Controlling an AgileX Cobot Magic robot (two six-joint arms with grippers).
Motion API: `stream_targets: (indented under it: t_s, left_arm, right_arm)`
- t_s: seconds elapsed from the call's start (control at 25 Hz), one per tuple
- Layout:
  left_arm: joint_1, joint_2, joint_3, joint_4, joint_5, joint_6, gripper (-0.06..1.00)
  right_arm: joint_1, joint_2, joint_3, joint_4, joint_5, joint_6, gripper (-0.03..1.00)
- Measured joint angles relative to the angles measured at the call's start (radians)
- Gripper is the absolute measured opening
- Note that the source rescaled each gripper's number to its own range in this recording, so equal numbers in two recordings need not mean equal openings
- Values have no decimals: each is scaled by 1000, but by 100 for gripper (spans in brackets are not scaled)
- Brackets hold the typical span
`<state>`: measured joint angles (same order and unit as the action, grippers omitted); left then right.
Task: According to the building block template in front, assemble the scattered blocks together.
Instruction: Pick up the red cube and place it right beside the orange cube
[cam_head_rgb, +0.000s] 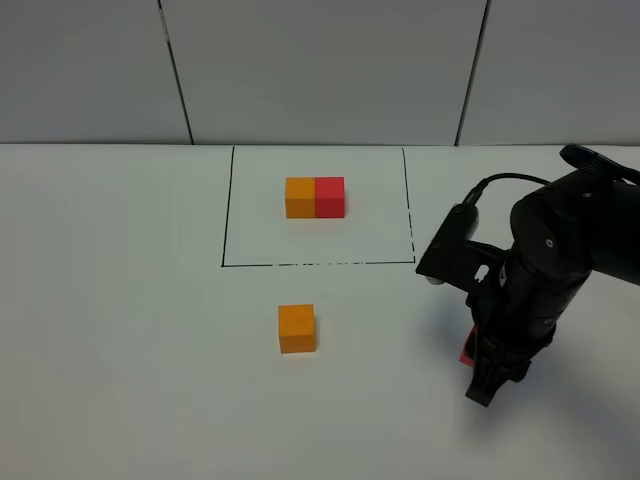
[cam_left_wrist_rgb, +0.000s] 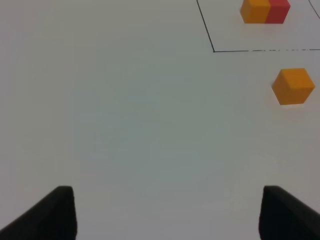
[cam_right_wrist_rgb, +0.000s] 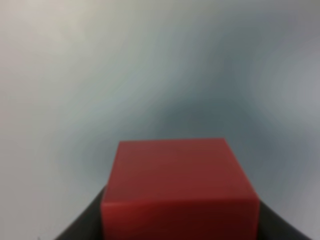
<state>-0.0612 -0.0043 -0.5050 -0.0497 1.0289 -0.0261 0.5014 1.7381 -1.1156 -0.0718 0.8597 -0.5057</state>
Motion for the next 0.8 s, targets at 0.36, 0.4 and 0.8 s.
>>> stream_targets:
  t_s: [0.36, 0.4, 0.8]
  left_arm:
    - [0, 0, 0, 0, 0, 0, 84]
    - [0, 0, 0, 0, 0, 0, 84]
    - [0, 0, 0, 0, 0, 0, 84]
  right_arm:
    - [14, 54, -61, 24, 73, -56, 0]
    - [14, 61, -63, 24, 71, -59, 0]
    - [16, 76, -71, 24, 9, -136, 0]
